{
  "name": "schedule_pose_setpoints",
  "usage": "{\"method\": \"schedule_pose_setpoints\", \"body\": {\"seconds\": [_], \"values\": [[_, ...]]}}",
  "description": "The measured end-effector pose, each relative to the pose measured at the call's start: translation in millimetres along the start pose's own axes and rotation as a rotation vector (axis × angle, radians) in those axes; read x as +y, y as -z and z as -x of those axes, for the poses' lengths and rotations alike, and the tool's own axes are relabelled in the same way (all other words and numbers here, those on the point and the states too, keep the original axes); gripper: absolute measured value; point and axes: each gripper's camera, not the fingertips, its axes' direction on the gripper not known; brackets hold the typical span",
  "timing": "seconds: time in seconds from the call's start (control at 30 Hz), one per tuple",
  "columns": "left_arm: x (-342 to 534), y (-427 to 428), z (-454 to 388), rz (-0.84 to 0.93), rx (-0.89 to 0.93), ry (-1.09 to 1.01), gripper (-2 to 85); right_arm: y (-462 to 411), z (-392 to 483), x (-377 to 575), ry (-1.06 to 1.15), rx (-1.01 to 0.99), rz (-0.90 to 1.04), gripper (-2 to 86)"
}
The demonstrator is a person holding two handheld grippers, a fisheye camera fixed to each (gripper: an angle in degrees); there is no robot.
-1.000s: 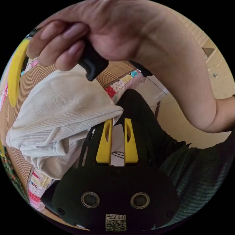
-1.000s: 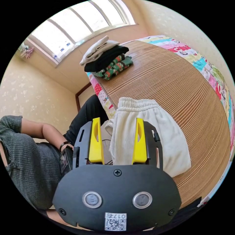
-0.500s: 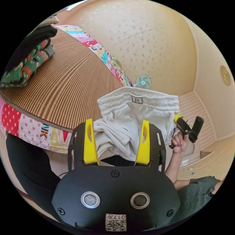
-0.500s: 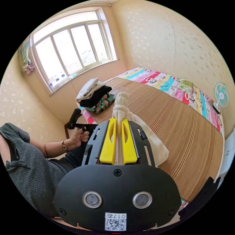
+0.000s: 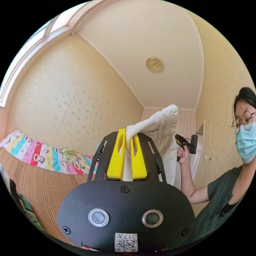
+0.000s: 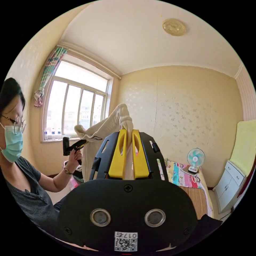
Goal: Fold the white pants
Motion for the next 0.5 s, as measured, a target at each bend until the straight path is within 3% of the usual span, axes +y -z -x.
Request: {"method": "schedule_pose_setpoints", "body": {"seconds": [0.1,0.23,0.5], "values": [[-96.3,5.5,-64.4,-0.059,0.055,-0.168,1.6,32.0,-0.9,-68.4,0.033,0.016,-0.078,2.5],[-191.9,-2.6,-140.2,-0.06,-0.032,-0.341,0.7,68.1,-0.8,-152.4,0.041,0.025,-0.155,2.6],[-268.9,-17.4,-171.5,-0.029,0.051,-0.331,0.9,90.8,-13.0,-229.4,0.036,-0.051,-0.172,2.8]]}}
